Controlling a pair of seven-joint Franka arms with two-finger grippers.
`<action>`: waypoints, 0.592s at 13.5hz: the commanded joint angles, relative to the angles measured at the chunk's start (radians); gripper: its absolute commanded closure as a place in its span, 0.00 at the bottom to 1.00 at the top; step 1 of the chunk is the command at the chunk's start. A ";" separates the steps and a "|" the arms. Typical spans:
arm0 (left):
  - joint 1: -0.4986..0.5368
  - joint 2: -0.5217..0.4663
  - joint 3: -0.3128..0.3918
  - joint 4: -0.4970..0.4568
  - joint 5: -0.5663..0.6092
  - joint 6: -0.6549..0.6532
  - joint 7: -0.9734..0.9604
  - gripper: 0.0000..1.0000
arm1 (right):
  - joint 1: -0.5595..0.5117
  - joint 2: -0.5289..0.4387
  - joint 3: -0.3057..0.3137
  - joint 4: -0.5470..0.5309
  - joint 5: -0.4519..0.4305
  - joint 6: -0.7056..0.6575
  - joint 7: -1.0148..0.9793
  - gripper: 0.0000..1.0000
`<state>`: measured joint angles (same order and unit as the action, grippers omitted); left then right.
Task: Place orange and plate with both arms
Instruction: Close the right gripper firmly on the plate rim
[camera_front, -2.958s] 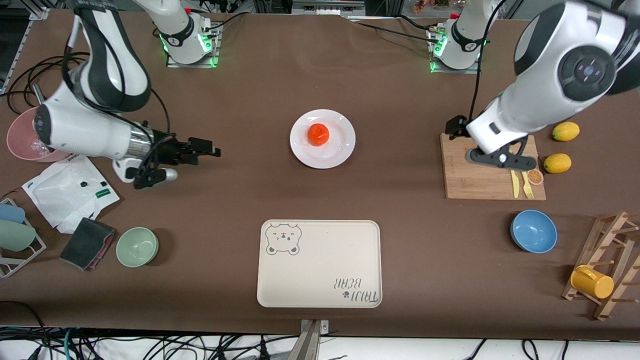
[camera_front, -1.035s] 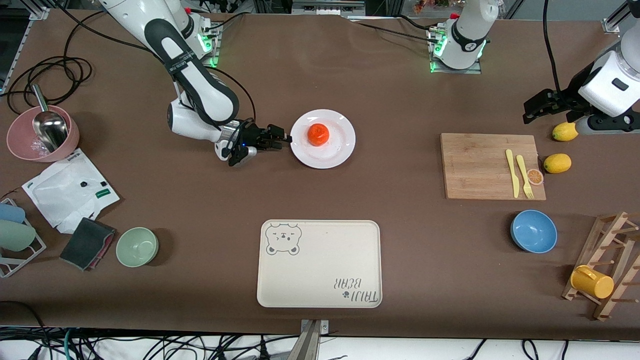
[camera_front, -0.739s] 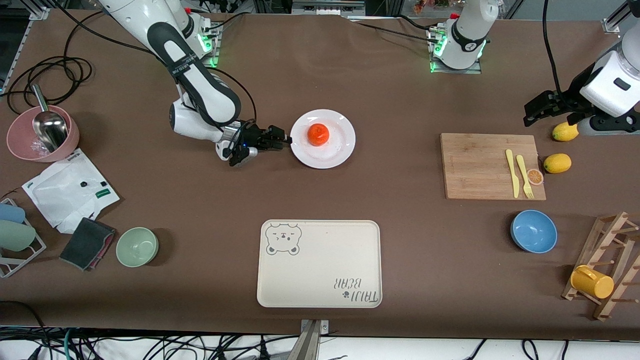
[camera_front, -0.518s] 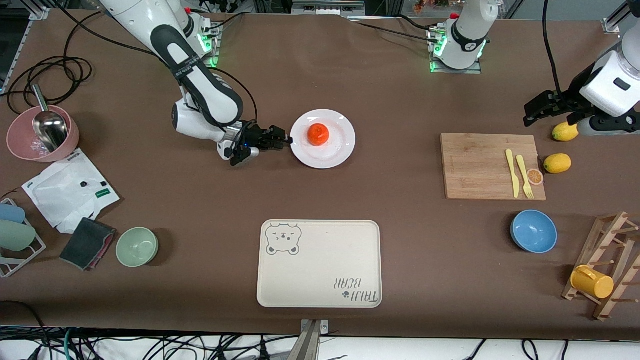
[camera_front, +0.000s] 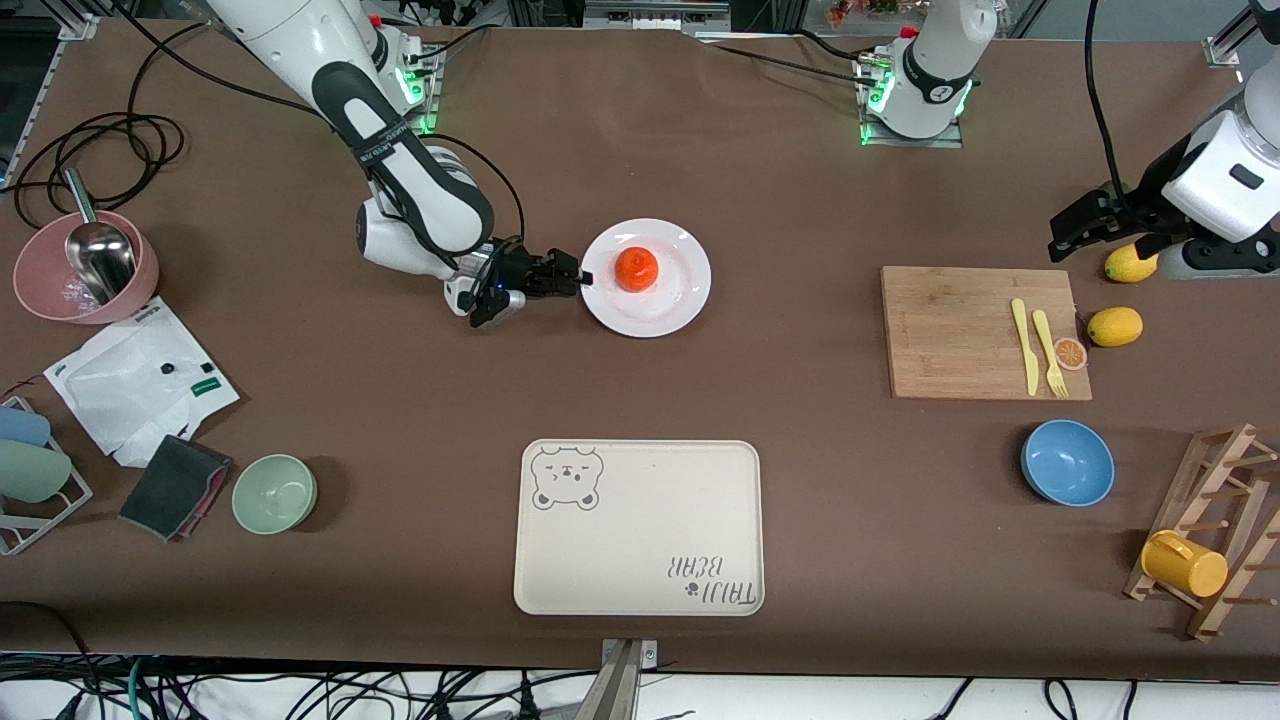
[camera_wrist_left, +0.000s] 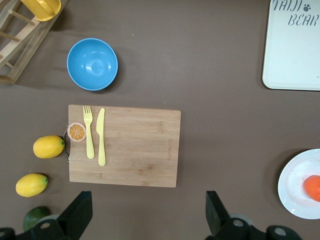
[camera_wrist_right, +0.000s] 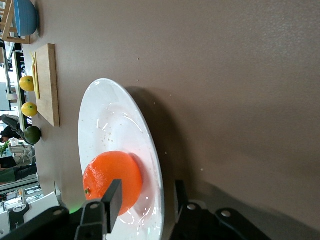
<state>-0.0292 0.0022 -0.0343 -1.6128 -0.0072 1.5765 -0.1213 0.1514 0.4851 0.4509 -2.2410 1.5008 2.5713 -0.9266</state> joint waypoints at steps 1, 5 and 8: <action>0.005 0.002 -0.003 0.008 -0.008 0.008 0.020 0.00 | 0.005 0.012 0.006 0.006 0.027 0.020 -0.037 0.53; 0.006 -0.001 -0.001 0.008 -0.008 0.000 0.020 0.00 | 0.005 0.026 0.006 0.006 0.035 0.029 -0.058 0.53; 0.005 -0.004 -0.002 0.010 -0.010 -0.009 0.020 0.00 | 0.019 0.029 0.006 0.009 0.048 0.039 -0.058 0.57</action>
<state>-0.0291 0.0022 -0.0346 -1.6128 -0.0072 1.5780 -0.1213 0.1537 0.5069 0.4509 -2.2410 1.5105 2.5827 -0.9560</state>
